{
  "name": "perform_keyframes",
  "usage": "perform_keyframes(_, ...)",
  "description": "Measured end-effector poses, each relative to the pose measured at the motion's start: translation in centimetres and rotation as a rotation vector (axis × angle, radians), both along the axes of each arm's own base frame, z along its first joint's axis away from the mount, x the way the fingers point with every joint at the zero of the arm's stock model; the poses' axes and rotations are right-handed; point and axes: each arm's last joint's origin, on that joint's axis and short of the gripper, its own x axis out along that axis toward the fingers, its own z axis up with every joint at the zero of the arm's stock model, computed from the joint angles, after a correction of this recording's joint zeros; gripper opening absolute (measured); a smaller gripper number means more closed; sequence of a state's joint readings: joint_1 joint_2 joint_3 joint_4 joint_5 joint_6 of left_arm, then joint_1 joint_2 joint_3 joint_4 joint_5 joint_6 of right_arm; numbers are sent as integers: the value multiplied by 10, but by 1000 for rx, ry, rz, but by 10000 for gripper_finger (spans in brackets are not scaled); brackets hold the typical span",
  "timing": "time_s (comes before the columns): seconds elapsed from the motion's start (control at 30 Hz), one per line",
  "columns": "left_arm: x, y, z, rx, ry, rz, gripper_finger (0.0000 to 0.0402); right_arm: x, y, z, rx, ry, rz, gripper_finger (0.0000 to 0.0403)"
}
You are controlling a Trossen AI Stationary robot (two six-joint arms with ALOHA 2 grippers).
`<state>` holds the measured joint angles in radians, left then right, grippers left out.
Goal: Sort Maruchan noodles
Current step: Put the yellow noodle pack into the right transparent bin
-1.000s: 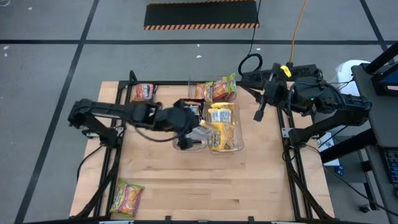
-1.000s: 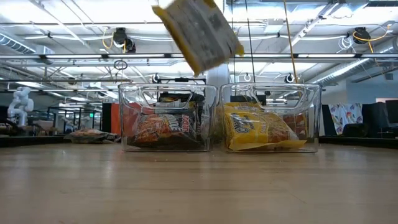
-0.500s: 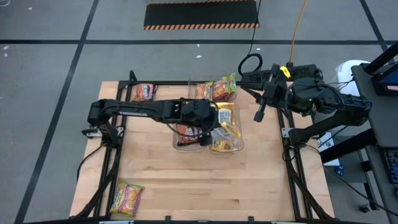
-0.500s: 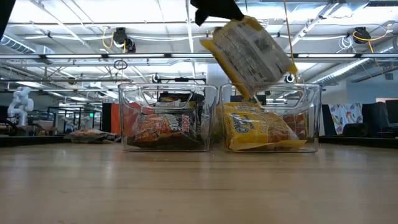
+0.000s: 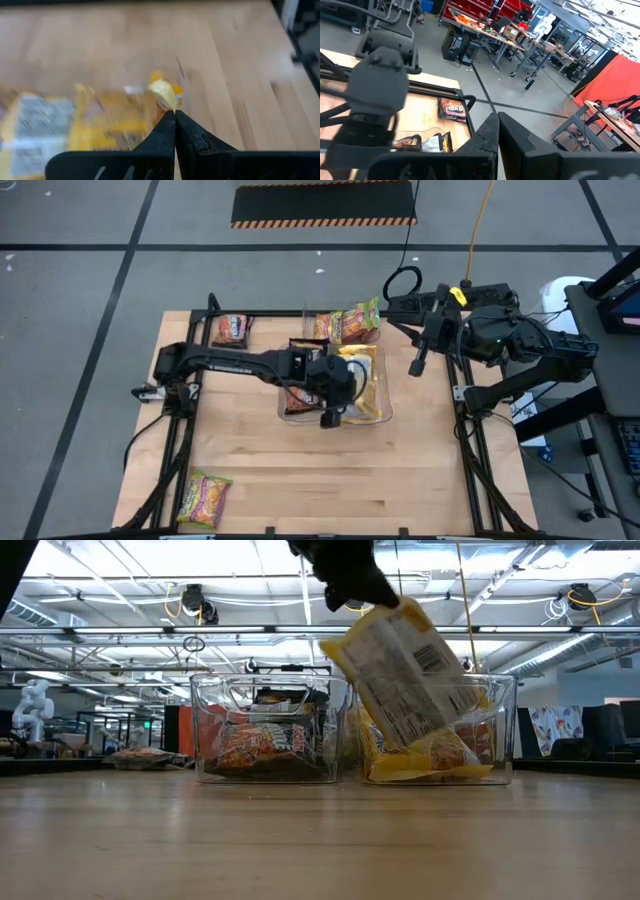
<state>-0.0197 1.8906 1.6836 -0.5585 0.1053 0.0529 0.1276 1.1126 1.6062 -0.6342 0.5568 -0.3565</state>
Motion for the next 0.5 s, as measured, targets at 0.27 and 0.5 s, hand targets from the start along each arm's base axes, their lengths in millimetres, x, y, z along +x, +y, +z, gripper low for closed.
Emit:
perform_keyframes(0.27, -9, 5, 0, 42, 69, -35, 0, -1, 0, 1, 1, -4, 2, 0)
perform_keyframes(0.5, -4, 25, 5, 30, -6, 31, 0, -1, 0, 0, 1, 3, 3, 0)
